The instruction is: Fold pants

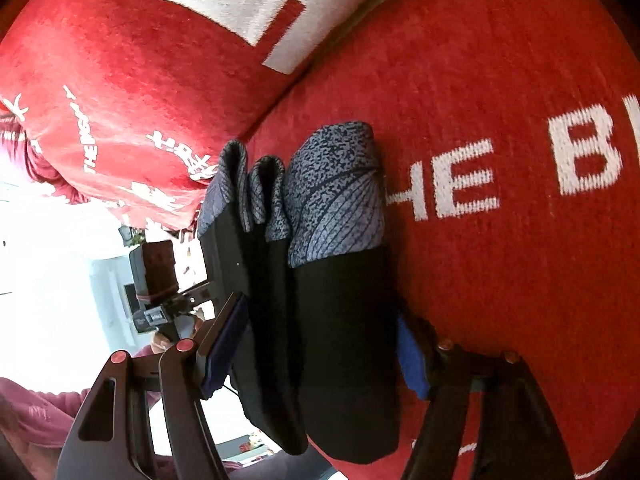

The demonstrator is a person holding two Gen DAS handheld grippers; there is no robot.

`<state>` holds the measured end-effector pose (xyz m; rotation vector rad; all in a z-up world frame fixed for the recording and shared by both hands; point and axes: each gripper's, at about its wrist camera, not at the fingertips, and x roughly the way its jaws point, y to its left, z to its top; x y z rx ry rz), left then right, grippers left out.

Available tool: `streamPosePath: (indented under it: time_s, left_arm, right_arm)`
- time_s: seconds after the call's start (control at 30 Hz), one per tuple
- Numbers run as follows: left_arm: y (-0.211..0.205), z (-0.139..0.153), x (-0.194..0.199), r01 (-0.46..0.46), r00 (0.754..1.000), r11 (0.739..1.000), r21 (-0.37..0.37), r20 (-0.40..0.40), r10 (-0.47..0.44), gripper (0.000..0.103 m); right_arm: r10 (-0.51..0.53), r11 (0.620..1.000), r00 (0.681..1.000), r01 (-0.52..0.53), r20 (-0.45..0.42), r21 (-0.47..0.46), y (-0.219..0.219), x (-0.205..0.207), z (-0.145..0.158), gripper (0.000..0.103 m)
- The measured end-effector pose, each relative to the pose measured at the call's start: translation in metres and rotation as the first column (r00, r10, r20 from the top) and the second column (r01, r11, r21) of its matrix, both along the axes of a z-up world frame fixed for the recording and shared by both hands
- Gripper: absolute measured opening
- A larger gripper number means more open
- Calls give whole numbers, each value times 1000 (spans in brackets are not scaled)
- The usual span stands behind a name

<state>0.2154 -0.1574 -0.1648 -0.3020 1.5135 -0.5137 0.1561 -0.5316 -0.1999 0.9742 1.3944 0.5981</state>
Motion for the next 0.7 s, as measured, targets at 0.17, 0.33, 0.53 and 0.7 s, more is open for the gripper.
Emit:
streamPosePath:
  time_s: [0.17, 0.33, 0.53, 0.7]
  left_arm:
    - [2, 2, -5, -43, 999, 999, 12, 12, 43, 100]
    - [-4, 19, -12, -36, 996, 998, 44, 79, 33, 83]
    - [-4, 41, -19, -34, 993, 998, 56, 116, 28, 67]
    - [-6, 64, -30, -27, 992, 999, 34, 127, 23, 67]
  right_arm:
    - [-15, 1000, 1000, 15, -15, -10, 1, 0, 0, 70]
    - [-32, 998, 999, 30, -37, -46, 0, -3, 0, 39]
    - [-45, 999, 999, 45, 8, 7, 5, -7, 23, 32]
    - [-47, 997, 998, 45, 34, 55, 13, -14, 44, 32]
